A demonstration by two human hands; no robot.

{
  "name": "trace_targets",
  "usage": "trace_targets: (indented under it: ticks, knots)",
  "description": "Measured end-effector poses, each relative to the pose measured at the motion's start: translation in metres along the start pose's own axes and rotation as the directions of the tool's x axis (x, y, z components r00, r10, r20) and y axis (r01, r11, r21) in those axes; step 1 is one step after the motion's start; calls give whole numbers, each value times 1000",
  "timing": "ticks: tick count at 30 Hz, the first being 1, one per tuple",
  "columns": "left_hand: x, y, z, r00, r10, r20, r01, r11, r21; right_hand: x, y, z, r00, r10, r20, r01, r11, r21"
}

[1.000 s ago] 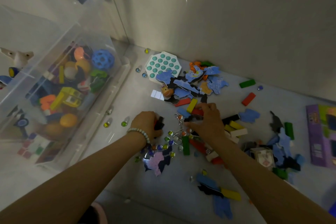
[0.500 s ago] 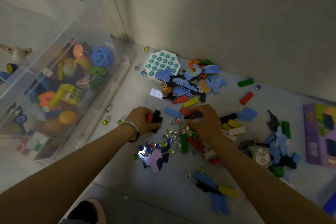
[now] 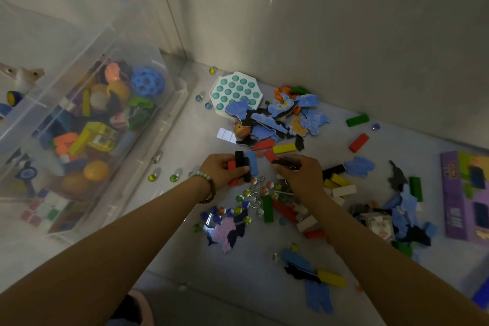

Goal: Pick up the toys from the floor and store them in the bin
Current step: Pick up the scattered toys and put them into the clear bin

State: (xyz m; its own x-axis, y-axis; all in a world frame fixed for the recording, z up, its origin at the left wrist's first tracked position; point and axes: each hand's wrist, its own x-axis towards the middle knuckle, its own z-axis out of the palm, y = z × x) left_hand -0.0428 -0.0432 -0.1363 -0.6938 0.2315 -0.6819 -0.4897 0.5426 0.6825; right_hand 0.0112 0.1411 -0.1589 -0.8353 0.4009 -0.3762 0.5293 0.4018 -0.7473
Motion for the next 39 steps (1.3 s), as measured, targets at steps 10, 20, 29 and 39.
trace_targets:
  ticks: [10, 20, 29, 39]
  knots:
    - [9, 8, 9, 998, -9, 60, 10, 1000, -10, -4, -15, 0, 978, 147, 150, -191, 920, 342]
    - [13, 7, 2, 986, -37, 165, 56, 992, -116, 4, -20, 1, 924, 248, 290, -337, 886, 318]
    - [-26, 84, -47, 980, 163, 116, -144, 977, -157, -1, -110, -48, 931, 92, 354, -252, 862, 439]
    - [-167, 169, -254, 896, 397, -197, -427, 892, -146, -59, -362, -19, 858, -332, 391, 36, 800, 600]
